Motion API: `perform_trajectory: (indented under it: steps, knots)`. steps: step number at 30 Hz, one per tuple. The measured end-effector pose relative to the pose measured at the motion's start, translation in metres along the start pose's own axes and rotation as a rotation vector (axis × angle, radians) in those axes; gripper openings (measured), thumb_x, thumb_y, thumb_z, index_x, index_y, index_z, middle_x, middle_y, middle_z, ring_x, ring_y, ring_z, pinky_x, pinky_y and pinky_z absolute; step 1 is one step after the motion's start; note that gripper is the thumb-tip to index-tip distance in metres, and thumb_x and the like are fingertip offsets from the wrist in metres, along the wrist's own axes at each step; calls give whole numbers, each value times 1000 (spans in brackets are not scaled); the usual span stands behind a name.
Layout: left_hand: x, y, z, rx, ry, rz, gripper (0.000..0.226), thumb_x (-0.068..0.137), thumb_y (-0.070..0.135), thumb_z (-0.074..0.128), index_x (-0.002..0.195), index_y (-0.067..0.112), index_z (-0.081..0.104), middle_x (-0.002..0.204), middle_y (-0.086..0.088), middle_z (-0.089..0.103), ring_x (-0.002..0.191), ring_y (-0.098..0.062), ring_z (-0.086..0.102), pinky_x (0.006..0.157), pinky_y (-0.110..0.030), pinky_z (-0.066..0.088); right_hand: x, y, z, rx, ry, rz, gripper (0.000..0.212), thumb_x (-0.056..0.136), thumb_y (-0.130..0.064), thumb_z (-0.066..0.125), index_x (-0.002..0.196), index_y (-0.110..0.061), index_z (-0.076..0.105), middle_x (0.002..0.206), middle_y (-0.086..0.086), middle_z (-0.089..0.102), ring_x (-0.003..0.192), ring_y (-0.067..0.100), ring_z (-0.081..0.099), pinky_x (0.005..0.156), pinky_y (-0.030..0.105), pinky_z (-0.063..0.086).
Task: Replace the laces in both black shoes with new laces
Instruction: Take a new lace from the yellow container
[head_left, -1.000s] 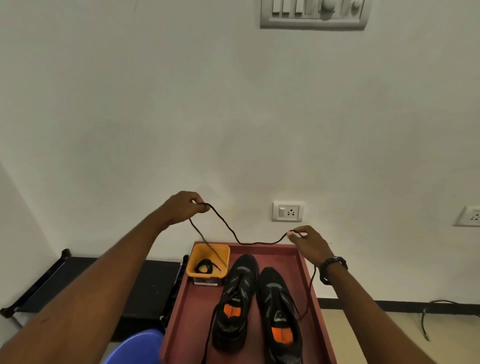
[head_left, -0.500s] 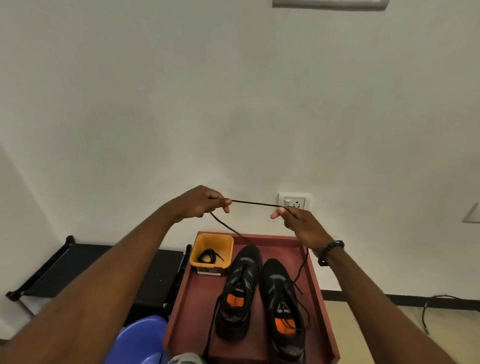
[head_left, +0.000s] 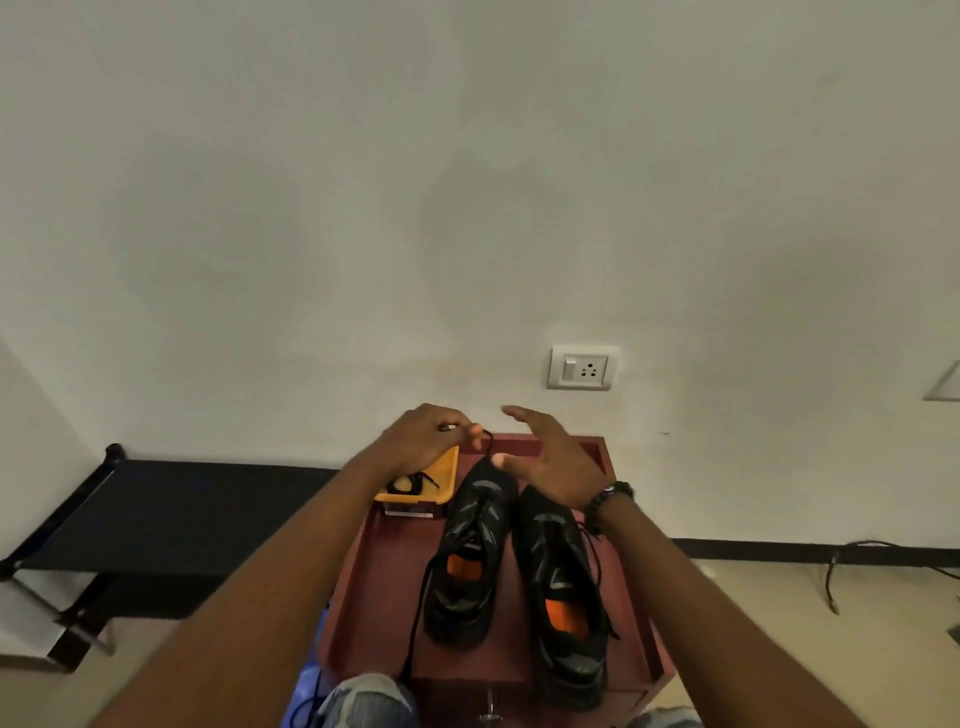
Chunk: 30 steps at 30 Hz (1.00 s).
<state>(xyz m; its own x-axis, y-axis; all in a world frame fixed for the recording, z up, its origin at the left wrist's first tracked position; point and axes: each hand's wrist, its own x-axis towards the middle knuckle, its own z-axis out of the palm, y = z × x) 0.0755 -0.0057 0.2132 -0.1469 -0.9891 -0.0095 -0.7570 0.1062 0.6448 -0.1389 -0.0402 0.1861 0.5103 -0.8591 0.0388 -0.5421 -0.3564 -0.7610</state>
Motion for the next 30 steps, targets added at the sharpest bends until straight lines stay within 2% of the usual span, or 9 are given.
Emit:
perform_trajectory:
  steps: [4,8,11,13,16,19,21,26,30]
  knots:
    - [10,15,12,-75,-16,36,34,100,43,52,80,22,70,55,15,54,53,5,49,60,-23,33,7,-20,8,-71,29,-86,26,93,-35,65,117,-24,66,97,-13,68,84,0,60,77,19,41]
    - [3,8,-8,-82,-28,15,30,98,44,55,91,26,77,67,28,65,66,10,58,69,-22,40,-8,-3,-23,-51,109,-50,22,97,-42,56,89,-30,72,63,-10,65,58,-1,58,63,18,45]
    - [-4,-13,-15,-79,-25,-13,28,94,49,58,90,32,79,97,14,75,90,-12,67,91,-39,48,-22,21,-42,-50,188,-15,27,98,-43,51,93,-30,74,62,-7,64,59,0,57,63,13,44]
    - [-5,-26,-10,-77,-12,-21,32,90,59,57,89,36,79,101,6,76,93,-26,67,94,-42,48,-29,39,-46,-53,190,22,29,98,-43,51,98,-28,76,65,-7,67,63,-2,59,63,10,41]
    - [0,-30,11,-91,-9,-2,43,80,80,50,88,46,76,90,-11,72,78,-17,56,83,-38,48,-34,53,-37,-65,121,49,30,95,-45,56,112,-26,72,90,-11,72,81,-4,63,75,17,42]
    - [12,-12,45,-68,-50,79,22,94,51,59,76,47,71,74,10,70,66,-7,58,72,-31,46,-35,51,-18,38,21,28,60,89,-33,71,143,-36,45,131,-14,54,120,-1,50,96,15,38]
    - [20,4,68,-41,-93,125,24,96,43,59,74,45,68,73,14,69,70,-3,62,69,-30,45,-35,48,-8,69,-54,-4,66,88,-27,73,146,-37,41,138,-13,51,122,-3,47,100,20,38]
    - [42,15,101,-139,-92,79,31,95,50,56,84,28,74,80,3,72,79,-19,67,74,-39,49,-42,61,-25,80,49,28,15,96,-29,62,106,-25,73,92,-11,72,76,-8,64,71,12,46]
    - [32,13,128,-188,-87,-92,54,92,63,45,88,13,66,74,-3,62,64,-15,60,54,-23,47,-47,91,-44,-31,195,129,24,99,-35,57,89,-19,73,78,-13,69,77,-5,59,72,20,39]
